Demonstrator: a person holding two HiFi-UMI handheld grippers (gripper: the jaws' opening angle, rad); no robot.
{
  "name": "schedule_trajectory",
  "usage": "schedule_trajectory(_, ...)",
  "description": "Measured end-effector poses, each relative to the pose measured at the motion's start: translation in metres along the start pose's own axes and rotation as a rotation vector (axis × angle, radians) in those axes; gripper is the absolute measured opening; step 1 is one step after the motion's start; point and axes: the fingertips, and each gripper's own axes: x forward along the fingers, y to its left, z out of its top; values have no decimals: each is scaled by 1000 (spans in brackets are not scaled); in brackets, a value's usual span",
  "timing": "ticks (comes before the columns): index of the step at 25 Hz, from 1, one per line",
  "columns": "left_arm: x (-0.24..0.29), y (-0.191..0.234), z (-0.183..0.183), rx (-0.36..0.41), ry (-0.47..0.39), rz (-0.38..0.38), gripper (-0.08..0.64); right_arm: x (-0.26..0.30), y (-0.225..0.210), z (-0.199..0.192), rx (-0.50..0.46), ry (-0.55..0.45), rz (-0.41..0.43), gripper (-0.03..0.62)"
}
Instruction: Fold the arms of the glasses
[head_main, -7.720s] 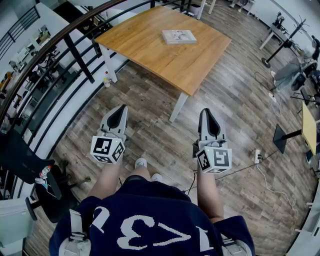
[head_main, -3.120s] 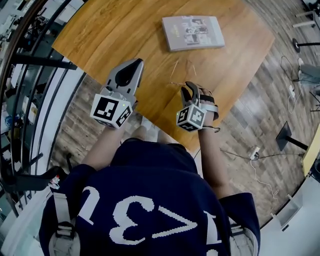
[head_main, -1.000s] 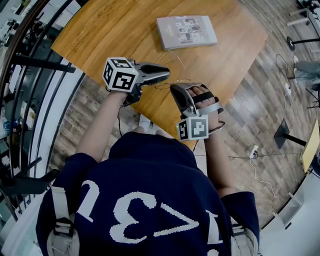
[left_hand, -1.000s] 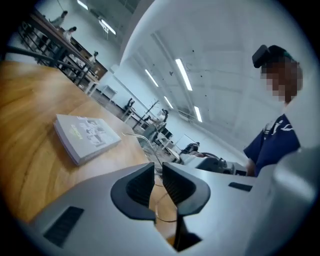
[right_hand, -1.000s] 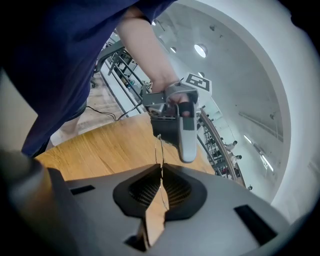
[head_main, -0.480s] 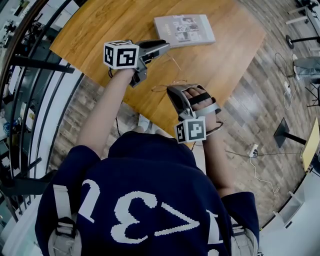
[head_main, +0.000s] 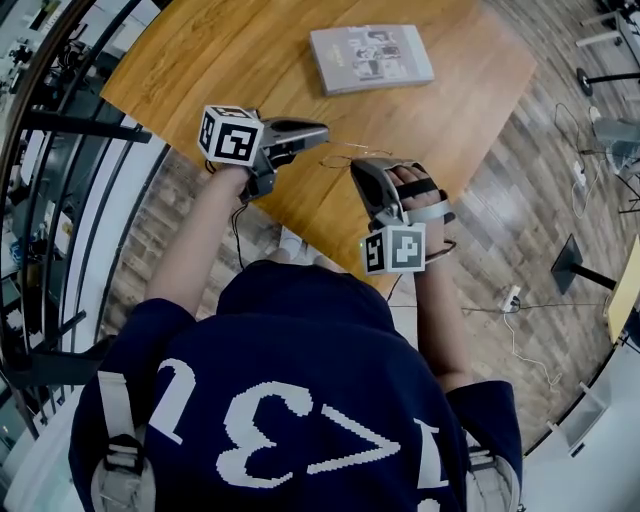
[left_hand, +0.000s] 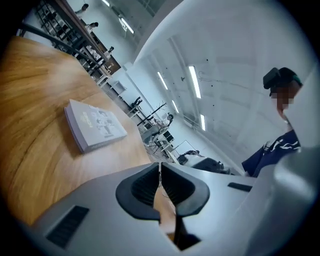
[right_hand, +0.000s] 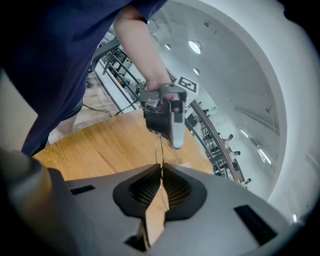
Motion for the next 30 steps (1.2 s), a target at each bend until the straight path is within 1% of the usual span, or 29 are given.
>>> schedule_trajectory(3, 3, -3, -20, -22, 45, -31, 28, 7, -5, -5, 4, 2, 6, 34)
schedule_trajectory(5, 1, -2, -25, -21, 34, -25, 28, 11, -3, -7, 6, 4, 18, 34)
schedule_trajectory(7, -5, 1, -22, -1, -22, 7, 28, 17, 1, -11, 23, 9, 38, 34)
schedule_trajectory(8, -10, 3, -19, 21, -59, 35, 28, 20, 3, -15, 40, 13, 54, 34)
schedule_trajectory(10, -21, 7, -13, 92, -123, 114, 28, 31, 12, -24, 86, 26, 101, 34)
schedule_trajectory(12, -33, 11, -12, 173, -151, 205, 28, 45, 22, -37, 141, 45, 168, 34)
schedule_trajectory(14, -44, 14, -15, 222, -158, 270, 27, 60, 33, -49, 199, 64, 252, 34)
schedule_trajectory(17, -56, 16, -22, 239, -159, 317, 28, 81, 49, -62, 301, 83, 413, 34)
schedule_trajectory(19, -61, 17, -28, 266, -139, 348, 28, 92, 57, -68, 362, 100, 519, 34)
schedule_trajectory(22, -67, 17, -35, 296, -114, 376, 28, 107, 61, -75, 414, 123, 623, 34)
schedule_trajectory(25, -73, 15, -37, 286, -131, 382, 27, 119, 57, -77, 449, 116, 662, 36)
schedule_trajectory(30, -79, 13, -37, 278, -159, 389, 28, 131, 50, -82, 460, 116, 657, 62)
